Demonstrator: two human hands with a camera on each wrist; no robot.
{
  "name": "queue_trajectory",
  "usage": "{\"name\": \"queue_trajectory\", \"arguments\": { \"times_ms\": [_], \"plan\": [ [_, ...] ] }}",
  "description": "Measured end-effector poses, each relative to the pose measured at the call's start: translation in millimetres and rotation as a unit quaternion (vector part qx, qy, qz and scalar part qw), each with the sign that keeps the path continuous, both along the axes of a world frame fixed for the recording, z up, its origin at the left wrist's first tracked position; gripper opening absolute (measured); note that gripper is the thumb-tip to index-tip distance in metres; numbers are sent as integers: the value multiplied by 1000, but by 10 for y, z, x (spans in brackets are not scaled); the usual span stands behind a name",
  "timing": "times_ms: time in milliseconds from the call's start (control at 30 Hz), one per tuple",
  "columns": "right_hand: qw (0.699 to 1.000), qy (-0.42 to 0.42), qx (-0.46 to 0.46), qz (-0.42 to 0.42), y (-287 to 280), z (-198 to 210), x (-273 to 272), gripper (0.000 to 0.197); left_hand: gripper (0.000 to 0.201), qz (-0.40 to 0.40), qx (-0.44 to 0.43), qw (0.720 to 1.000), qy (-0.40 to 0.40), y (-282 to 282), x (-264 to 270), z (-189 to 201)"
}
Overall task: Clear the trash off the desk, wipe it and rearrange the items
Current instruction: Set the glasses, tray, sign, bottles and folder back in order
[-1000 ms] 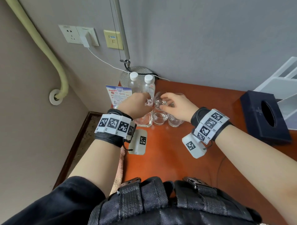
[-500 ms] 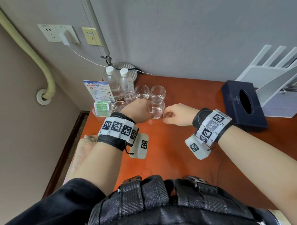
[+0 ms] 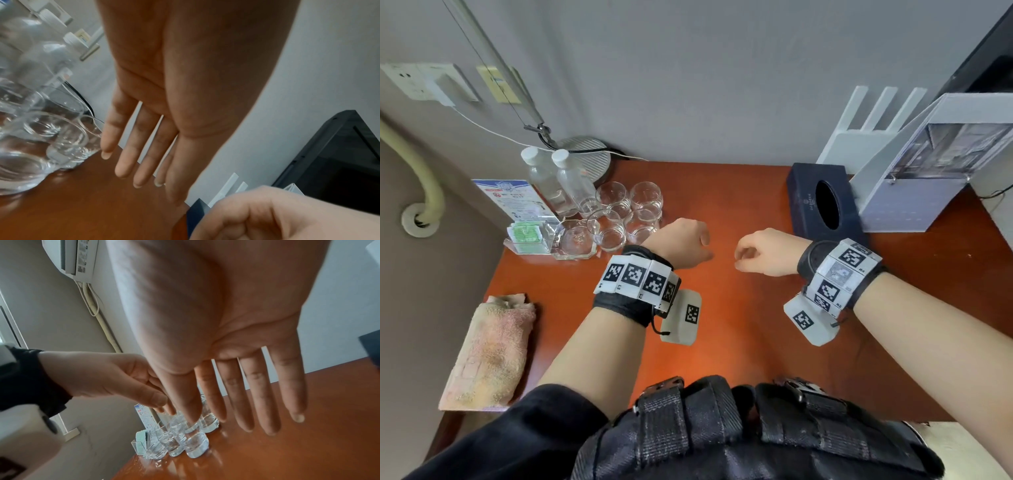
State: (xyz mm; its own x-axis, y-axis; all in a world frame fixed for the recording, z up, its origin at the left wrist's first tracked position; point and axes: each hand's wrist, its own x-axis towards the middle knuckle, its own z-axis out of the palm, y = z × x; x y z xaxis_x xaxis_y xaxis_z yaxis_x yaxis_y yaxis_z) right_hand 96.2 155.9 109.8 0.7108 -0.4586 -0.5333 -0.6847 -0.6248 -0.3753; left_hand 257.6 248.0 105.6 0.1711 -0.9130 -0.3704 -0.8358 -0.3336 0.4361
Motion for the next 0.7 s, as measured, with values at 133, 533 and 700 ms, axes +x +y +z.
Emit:
{"name": "queue_trajectory", "arguments": {
  "times_ms": [133, 533, 700],
  "plan": [
    [1000, -2, 6, -10, -135, -55, -360, 30, 21, -12, 0, 1000, 0, -174, -338, -33],
    [999, 30, 11, 4, -578, -166, -1262, 28, 21, 19, 6, 999, 29, -536, -1270, -191],
    [999, 32, 7, -5, -665, -106, -1408, 33, 20, 4, 11, 1000, 26, -659, -1388, -167]
  ]
}}
